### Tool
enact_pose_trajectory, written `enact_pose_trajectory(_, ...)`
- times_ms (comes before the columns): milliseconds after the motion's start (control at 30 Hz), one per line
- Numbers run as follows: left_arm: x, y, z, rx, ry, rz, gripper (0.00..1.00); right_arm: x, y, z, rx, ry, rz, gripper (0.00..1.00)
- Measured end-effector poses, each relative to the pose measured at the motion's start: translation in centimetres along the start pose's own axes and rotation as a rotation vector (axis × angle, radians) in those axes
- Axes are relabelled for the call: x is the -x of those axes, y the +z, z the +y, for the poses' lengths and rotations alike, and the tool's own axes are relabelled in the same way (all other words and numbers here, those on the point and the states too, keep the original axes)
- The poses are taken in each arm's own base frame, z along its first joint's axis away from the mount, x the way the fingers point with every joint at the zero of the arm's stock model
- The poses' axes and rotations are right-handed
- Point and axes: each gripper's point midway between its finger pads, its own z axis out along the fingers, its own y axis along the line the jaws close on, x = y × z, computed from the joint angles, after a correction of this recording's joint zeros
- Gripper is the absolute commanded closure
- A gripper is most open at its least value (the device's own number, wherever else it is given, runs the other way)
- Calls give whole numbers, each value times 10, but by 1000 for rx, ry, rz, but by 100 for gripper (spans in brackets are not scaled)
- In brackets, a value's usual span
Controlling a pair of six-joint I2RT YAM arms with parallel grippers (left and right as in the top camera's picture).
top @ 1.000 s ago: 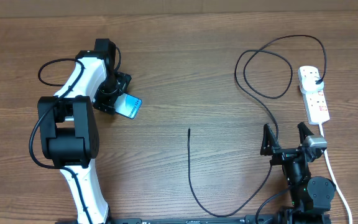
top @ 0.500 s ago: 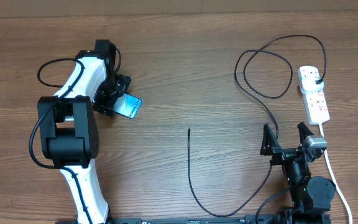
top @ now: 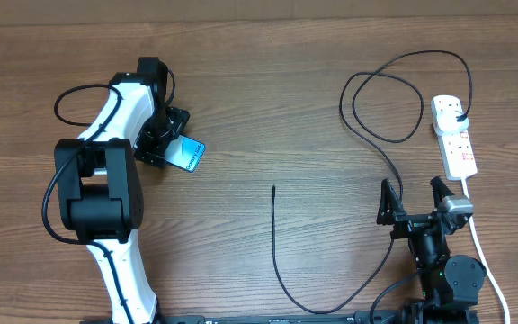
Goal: Plug charger to phone and switch on socket
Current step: 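Close the left gripper on the phone's sides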
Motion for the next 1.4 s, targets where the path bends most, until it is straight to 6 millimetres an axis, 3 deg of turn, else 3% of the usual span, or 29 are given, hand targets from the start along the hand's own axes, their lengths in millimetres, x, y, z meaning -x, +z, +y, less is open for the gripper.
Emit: enact_pose_trajectory(1400, 1, 2, -3, -8, 0, 0, 0, 0, 0, 0, 0, 0, 0, 0)
